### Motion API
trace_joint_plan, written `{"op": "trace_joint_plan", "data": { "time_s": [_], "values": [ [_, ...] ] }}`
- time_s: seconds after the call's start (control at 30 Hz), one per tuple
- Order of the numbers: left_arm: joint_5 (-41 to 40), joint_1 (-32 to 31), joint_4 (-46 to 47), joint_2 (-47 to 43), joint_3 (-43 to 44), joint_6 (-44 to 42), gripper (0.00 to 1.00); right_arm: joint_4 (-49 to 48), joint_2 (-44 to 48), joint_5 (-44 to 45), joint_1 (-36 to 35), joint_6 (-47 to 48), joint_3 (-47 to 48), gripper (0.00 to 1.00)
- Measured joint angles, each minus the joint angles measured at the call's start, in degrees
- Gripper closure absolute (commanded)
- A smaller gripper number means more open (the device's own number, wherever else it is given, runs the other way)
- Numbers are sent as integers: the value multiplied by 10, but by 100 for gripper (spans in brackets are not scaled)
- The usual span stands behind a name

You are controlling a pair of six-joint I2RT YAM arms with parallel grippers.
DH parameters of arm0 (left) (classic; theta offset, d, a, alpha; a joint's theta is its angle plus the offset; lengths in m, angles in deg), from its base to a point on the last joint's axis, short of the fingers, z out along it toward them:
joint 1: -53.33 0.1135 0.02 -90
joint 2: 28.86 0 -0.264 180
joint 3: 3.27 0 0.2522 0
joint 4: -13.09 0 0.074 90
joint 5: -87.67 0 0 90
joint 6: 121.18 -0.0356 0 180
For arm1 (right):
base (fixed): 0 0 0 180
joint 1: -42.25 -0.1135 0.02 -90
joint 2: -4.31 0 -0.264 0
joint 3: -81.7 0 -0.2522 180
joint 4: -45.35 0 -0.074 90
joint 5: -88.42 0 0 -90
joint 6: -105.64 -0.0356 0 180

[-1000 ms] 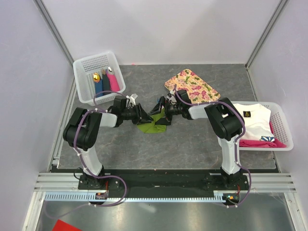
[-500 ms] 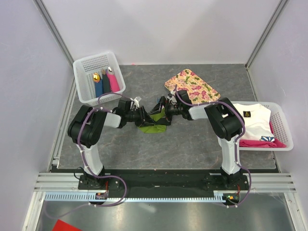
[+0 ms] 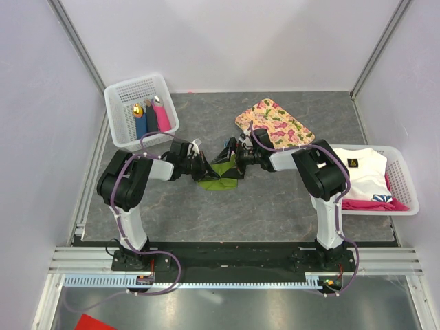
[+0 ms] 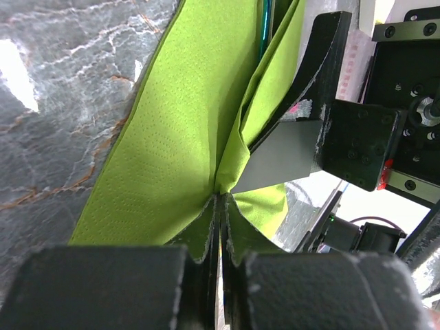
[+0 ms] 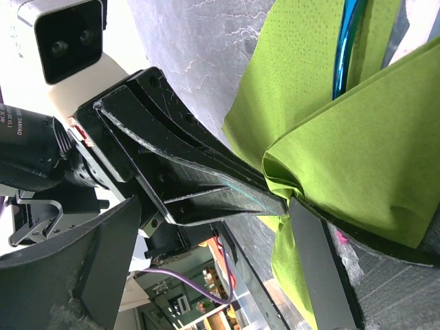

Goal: Place the utensils on the paper napkin and roll it up

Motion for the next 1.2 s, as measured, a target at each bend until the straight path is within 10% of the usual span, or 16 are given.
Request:
{"op": "trace_joint_plan", "data": {
  "time_s": [0.67,0.97,1.2],
  "values": [
    [-5,0,-15,-1,7,-1,98,45,29,-19,0,27,-4,20],
    [-6,0,-15,-1,7,-1,98,98,61,-9,8,89,-7,78],
    [-9,1,-14,-2,7,-1,98,158,61,34,11,137,-7,100]
  ]
}}
